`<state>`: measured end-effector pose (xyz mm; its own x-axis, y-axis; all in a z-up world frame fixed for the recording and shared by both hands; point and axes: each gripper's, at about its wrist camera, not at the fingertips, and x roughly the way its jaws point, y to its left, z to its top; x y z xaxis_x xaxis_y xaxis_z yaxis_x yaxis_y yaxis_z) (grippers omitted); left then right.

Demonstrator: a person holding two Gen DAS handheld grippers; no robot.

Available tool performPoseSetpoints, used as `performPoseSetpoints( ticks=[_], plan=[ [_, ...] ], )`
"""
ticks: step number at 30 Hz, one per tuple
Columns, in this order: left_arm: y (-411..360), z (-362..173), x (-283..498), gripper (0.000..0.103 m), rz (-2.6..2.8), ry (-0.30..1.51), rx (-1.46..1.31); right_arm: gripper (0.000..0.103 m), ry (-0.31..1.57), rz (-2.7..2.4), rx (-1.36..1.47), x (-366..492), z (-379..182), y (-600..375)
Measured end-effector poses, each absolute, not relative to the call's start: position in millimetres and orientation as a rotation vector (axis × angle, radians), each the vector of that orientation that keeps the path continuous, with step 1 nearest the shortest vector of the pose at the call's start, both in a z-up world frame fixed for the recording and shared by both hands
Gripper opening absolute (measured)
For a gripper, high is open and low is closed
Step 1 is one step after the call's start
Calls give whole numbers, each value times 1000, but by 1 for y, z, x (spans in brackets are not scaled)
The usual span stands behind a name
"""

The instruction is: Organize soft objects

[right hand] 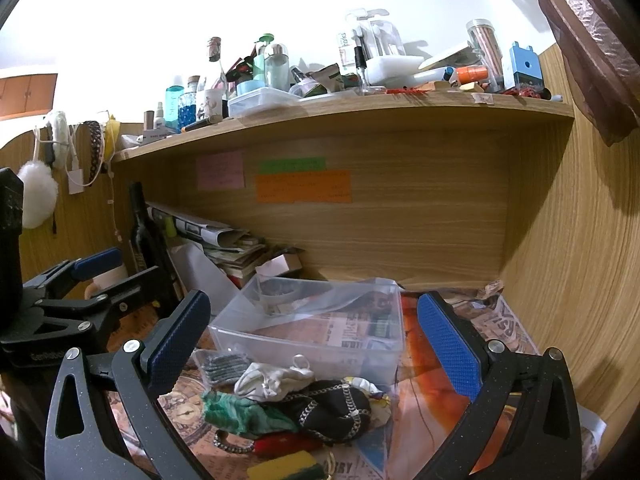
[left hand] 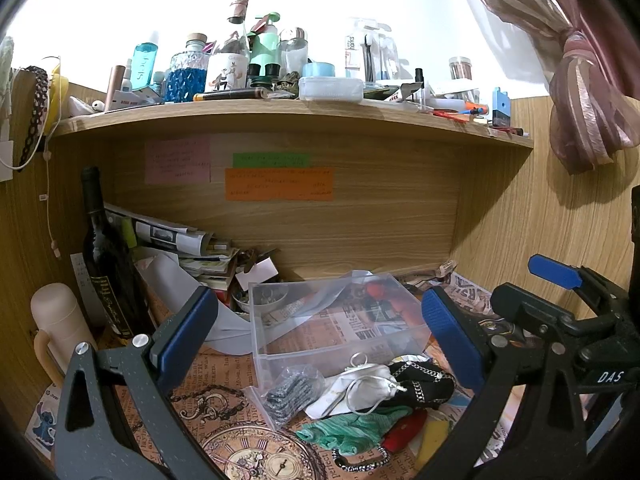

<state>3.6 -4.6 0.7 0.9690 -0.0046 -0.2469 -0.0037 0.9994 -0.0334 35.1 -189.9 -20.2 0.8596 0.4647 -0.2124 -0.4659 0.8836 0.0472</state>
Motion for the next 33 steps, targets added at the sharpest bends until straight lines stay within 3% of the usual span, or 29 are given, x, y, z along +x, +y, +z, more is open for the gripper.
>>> performPoseSetpoints(
  ticks=[33],
  plan=[
    [-6,2,3,103,1,244,-36,103,214,493,3,34,-18,-188]
  ],
)
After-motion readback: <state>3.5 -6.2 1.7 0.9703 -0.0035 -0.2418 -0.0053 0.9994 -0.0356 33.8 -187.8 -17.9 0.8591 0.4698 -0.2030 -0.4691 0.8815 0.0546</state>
